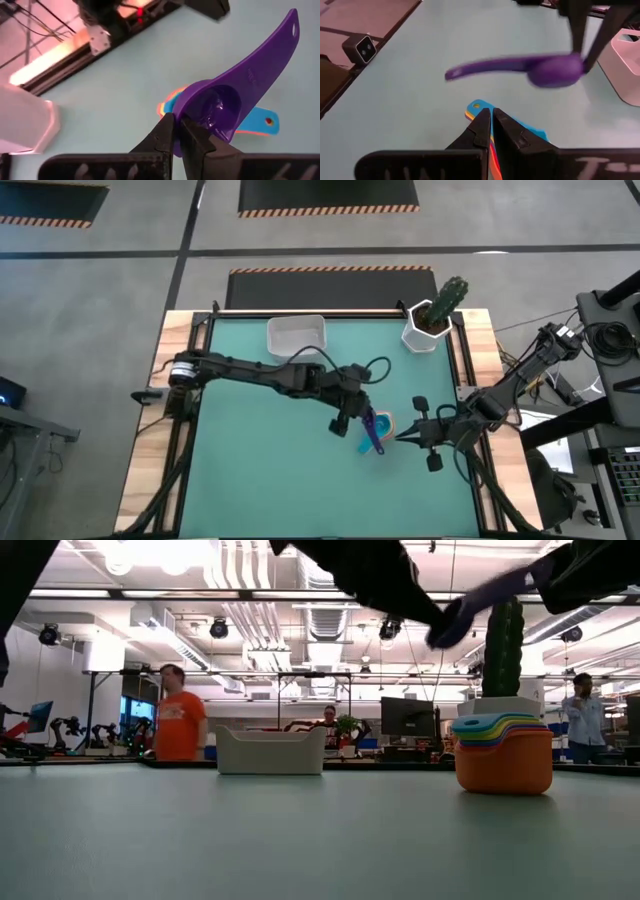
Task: Nest measuring cups in basket
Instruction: Stack the purple measuring cup on top of the light blue measuring cup
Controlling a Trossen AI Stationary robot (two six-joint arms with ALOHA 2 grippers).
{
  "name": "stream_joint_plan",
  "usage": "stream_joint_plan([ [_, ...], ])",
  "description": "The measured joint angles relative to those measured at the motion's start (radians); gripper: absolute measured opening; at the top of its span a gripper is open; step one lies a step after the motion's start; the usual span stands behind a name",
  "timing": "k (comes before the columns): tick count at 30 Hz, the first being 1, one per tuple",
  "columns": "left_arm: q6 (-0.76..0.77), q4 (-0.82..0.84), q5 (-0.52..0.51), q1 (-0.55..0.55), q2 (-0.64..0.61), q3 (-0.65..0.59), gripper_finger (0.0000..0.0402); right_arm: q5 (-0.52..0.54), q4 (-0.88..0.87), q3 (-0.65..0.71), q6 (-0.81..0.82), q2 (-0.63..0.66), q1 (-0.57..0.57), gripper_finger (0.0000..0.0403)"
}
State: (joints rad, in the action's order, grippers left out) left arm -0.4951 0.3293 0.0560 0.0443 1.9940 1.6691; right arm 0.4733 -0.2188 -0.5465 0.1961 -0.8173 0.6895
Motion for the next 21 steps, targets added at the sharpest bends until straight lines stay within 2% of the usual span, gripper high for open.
stream_joint_plan([
  [10,-0.002,-0.060,0.009,-0.010,0.101,0.011,0.0001,0.000,0.008,0.007,0.003,0.004,0.004,0.0009],
  [21,0.033,-0.006,0.009,-0.010,0.198,0.121,0.0012,-0.001,0.014,0.011,0.004,0.004,0.004,0.0009],
])
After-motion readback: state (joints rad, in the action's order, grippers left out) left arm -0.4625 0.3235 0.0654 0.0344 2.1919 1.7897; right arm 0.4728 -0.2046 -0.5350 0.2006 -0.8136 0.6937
